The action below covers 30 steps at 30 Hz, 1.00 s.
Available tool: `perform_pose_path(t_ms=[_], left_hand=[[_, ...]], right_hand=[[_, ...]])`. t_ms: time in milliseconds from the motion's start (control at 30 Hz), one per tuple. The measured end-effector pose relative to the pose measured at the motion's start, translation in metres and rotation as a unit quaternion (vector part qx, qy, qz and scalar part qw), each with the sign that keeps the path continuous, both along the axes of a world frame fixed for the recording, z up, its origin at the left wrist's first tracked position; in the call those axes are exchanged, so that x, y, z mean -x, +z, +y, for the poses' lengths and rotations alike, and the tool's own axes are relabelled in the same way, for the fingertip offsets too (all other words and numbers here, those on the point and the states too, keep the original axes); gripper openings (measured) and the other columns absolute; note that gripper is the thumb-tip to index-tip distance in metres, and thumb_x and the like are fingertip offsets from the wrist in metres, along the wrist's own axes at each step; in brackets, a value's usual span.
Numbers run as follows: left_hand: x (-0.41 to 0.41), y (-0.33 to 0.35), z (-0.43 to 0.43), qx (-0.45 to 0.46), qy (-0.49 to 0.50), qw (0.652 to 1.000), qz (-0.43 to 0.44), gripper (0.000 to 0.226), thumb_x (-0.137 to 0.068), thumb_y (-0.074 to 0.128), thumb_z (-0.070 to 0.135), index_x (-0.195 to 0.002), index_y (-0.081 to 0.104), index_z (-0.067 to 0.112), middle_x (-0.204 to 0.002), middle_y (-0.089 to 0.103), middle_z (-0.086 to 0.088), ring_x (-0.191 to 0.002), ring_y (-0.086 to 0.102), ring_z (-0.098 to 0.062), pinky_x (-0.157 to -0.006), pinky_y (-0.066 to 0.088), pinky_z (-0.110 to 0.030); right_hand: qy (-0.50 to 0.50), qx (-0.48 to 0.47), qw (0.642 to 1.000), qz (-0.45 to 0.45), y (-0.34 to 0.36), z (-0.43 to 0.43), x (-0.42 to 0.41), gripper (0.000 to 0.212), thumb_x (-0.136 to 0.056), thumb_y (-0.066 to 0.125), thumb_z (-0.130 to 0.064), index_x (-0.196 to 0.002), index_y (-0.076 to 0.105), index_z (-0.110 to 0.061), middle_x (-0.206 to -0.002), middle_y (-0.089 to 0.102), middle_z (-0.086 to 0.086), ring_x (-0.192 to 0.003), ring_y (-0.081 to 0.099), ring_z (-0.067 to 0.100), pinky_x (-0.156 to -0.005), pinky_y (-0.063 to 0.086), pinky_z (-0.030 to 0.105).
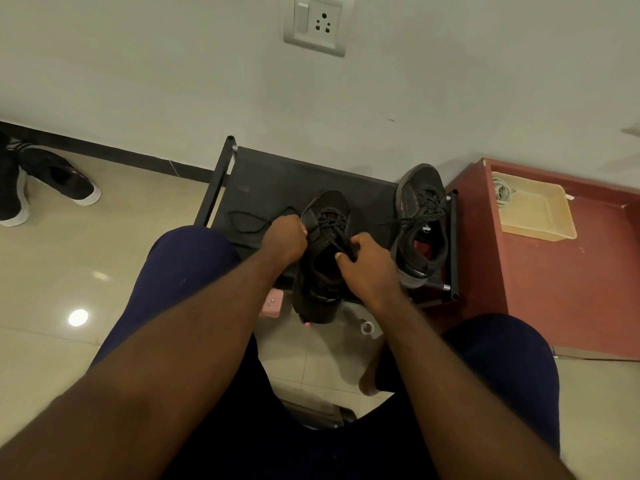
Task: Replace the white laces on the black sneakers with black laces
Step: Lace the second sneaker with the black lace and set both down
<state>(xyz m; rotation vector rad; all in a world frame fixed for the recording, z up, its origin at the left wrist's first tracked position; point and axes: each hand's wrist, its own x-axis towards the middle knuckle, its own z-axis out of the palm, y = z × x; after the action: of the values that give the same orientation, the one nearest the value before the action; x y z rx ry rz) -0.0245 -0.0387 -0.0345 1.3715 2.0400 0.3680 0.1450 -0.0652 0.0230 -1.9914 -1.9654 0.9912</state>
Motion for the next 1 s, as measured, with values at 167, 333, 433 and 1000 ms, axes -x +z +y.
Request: perform_pose_path(t_ms=[167,333,433,1000], left_hand=[[-0.002,0.006,0.004,0.022,-0.022,0.998,0.048,0.030,-0.101,0.043,0.025,-0.119,0.057,0.005,-0.124,0.055,-0.017,-0.115,0.053,-0.036,-0.099,0.044,-0.049],[0.000,0.032,0.001,-0.025,0.083,0.981,-0.176,0.013,-0.098,0.045,0.013,-0.101,0.057,0.008,-0.087,0.066,-0.010,-0.078,0.064,-0.021,-0.077,0.056,-0.036],[-0.003,0.071,-0.002,0.005,0.198,0.858,-0.475,0.016,-0.102,0.041,0.004,-0.106,0.057,0.007,-0.083,0.062,-0.010,-0.072,0.062,-0.018,-0.072,0.056,-0.031],[0.022,0.083,0.003,-0.106,0.409,0.578,-0.698,0.012,-0.098,0.046,0.003,-0.103,0.055,-0.001,-0.119,0.054,-0.023,-0.117,0.059,-0.036,-0.101,0.049,-0.040]], right_hand=[[0.007,0.003,0.998,-0.067,-0.002,0.012,0.008,0.016,-0.093,0.057,-0.023,-0.107,0.058,-0.015,-0.104,0.067,0.010,-0.094,0.065,0.031,-0.081,0.058,0.047],[-0.002,-0.013,0.998,-0.065,-0.005,0.011,0.009,0.011,-0.094,0.056,-0.019,-0.103,0.059,-0.015,-0.101,0.067,0.009,-0.093,0.065,0.031,-0.080,0.057,0.045],[0.034,-0.012,0.997,-0.075,0.003,0.014,0.006,0.024,-0.090,0.064,-0.025,-0.112,0.062,-0.017,-0.110,0.067,0.007,-0.101,0.063,0.030,-0.085,0.055,0.042],[-0.149,0.124,0.837,0.511,0.059,0.035,-0.004,0.014,-0.100,0.051,-0.003,-0.106,0.063,-0.008,-0.072,0.055,0.002,-0.047,0.044,0.008,-0.042,0.039,0.021]])
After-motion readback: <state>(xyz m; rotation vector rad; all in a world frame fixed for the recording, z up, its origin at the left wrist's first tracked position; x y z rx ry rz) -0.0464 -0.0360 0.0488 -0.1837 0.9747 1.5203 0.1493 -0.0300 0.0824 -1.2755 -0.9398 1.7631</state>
